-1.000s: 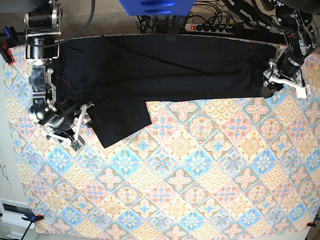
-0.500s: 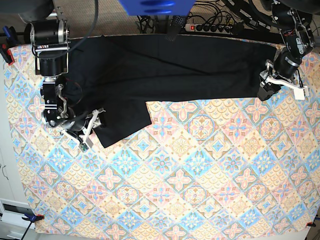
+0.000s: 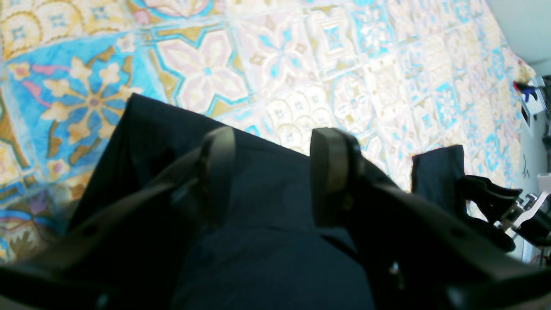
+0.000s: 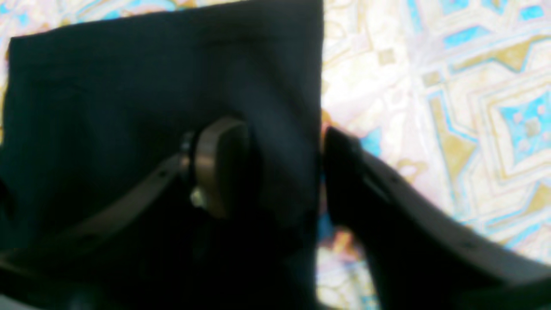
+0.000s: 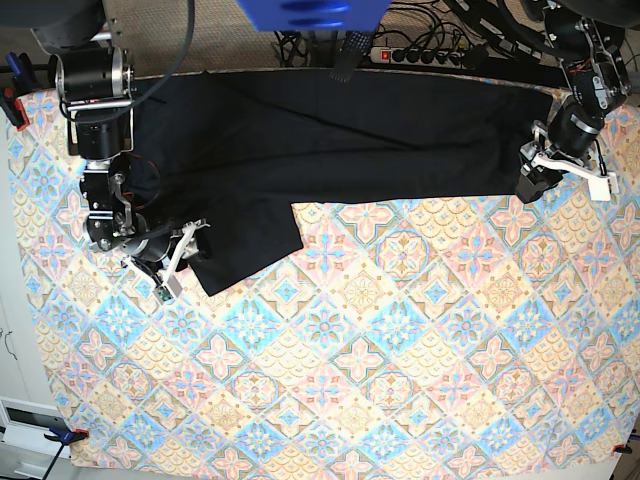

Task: Fold the T-shirt properly
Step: 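Grasp the protruding sleeve with the right gripper and tuck it under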

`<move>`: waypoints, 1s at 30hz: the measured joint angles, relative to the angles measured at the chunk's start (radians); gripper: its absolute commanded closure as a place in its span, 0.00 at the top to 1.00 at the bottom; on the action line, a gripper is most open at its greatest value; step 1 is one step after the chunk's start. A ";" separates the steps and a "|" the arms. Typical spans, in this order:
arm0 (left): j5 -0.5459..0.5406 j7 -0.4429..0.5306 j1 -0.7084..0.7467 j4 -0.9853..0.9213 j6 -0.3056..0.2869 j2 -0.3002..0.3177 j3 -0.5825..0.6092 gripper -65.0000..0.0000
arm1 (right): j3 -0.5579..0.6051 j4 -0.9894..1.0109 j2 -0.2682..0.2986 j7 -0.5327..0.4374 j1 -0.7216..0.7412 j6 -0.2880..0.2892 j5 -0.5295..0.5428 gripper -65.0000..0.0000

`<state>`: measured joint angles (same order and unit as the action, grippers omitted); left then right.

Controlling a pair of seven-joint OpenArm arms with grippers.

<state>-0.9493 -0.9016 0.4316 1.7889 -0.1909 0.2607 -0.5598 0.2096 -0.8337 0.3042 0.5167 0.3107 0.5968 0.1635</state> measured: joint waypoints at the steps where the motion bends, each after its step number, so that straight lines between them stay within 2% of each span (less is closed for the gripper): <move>1: -0.001 0.000 0.000 0.000 0.000 0.000 0.000 0.44 | 0.020 0.002 0.001 0.001 0.002 0.000 0.000 0.19; 3: -0.001 0.000 0.000 0.000 0.000 0.000 0.000 0.44 | 0.047 0.000 -0.003 -0.002 0.005 0.002 0.003 0.07; 5: -0.001 0.000 -0.002 0.000 0.000 0.000 0.000 0.44 | 0.048 -0.002 -0.011 -0.009 0.002 0.005 0.014 0.00; 9: -0.001 0.000 -0.002 0.000 0.000 0.000 0.000 0.44 | 0.040 -0.058 -0.013 0.030 -0.012 0.012 0.011 0.00; 18: 0.001 0.000 -0.001 -0.001 -0.001 -0.003 0.000 0.44 | -0.203 -0.510 -0.008 0.322 -0.230 0.020 -0.025 0.00; 26: 0.002 0.000 -0.003 -0.001 0.000 0.000 0.001 0.44 | -0.305 -0.870 -0.018 0.473 -0.447 0.026 -0.010 0.00; 30: 0.003 -0.001 -0.002 -0.001 0.000 -0.001 0.001 0.44 | -0.336 -1.018 -0.007 0.481 -0.549 0.024 -0.006 0.00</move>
<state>-0.9466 -0.9024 0.4301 1.7878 -0.1913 0.2596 -0.5587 -0.1265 -1.8519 0.2974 0.9977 -0.2386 0.6205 0.1574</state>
